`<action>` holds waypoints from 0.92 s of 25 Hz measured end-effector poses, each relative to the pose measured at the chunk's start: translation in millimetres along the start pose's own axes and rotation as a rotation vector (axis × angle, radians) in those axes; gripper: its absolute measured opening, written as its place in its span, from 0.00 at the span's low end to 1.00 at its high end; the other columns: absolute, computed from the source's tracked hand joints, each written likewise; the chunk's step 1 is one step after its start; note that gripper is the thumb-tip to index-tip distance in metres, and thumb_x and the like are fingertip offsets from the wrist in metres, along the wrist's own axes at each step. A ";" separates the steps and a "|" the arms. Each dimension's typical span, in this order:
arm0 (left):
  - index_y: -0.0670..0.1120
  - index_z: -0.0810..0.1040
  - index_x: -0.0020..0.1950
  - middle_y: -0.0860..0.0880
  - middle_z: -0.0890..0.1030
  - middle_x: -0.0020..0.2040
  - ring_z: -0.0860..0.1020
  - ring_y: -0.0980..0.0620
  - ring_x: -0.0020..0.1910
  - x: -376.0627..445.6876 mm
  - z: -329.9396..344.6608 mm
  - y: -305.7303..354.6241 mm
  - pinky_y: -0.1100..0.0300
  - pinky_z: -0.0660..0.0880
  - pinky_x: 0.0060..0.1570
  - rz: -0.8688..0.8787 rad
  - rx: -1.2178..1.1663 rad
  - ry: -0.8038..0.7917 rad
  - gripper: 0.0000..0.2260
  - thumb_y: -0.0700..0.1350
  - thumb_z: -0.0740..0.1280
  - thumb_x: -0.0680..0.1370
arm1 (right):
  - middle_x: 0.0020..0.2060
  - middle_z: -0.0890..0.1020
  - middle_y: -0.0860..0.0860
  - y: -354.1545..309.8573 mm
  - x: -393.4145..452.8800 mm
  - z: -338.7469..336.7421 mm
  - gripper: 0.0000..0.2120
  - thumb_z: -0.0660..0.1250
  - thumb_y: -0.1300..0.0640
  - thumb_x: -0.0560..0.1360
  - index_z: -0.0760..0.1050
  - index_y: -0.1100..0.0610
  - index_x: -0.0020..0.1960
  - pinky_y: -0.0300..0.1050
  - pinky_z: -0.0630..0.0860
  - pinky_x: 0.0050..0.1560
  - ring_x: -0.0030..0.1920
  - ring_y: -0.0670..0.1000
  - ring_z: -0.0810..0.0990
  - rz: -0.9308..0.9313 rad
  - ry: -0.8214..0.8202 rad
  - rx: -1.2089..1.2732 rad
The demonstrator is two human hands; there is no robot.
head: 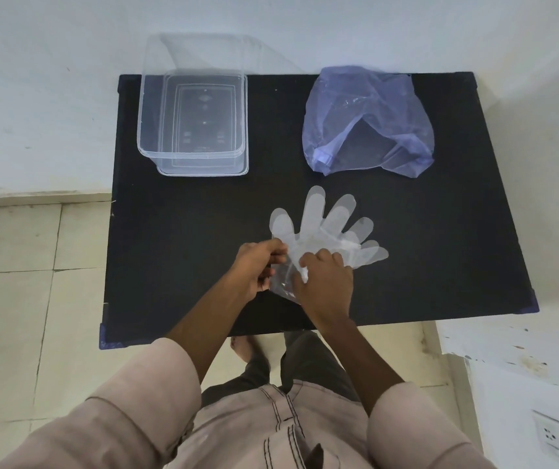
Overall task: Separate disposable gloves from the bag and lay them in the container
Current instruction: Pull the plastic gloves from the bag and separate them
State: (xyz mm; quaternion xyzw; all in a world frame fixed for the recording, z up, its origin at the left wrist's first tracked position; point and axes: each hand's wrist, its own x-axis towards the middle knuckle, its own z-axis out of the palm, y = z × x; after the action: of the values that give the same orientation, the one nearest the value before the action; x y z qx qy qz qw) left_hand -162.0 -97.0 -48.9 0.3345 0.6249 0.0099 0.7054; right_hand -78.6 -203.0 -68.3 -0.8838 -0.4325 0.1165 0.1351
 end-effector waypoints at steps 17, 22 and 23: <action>0.40 0.48 0.79 0.41 0.50 0.80 0.49 0.41 0.79 35.8 15.2 -122.5 0.41 0.47 0.75 1.127 1.604 0.035 0.39 0.66 0.51 0.79 | 0.50 0.85 0.56 25.5 20.8 -32.6 0.15 0.60 0.50 0.80 0.80 0.58 0.55 0.43 0.76 0.53 0.48 0.54 0.83 0.109 -0.087 0.129; 0.41 0.47 0.79 0.41 0.54 0.80 0.52 0.41 0.79 42.0 10.8 -126.5 0.42 0.52 0.75 1.063 1.579 -0.009 0.39 0.68 0.49 0.79 | 0.52 0.85 0.56 28.9 23.2 -37.1 0.15 0.60 0.50 0.80 0.80 0.58 0.56 0.43 0.75 0.55 0.50 0.54 0.83 0.103 -0.089 0.116; 0.41 0.47 0.79 0.41 0.54 0.80 0.52 0.41 0.79 42.1 10.2 -127.0 0.41 0.52 0.75 1.055 1.574 -0.015 0.39 0.68 0.48 0.79 | 0.52 0.84 0.56 30.5 24.0 -38.2 0.15 0.60 0.50 0.80 0.80 0.59 0.57 0.43 0.75 0.56 0.50 0.54 0.83 0.105 -0.098 0.113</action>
State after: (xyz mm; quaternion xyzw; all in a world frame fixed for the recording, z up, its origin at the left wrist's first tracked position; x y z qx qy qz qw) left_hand -195.0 -182.1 -147.3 0.9535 0.2158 -0.0988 0.1858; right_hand -29.6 -207.2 -45.0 -0.8894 -0.3846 0.1906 0.1574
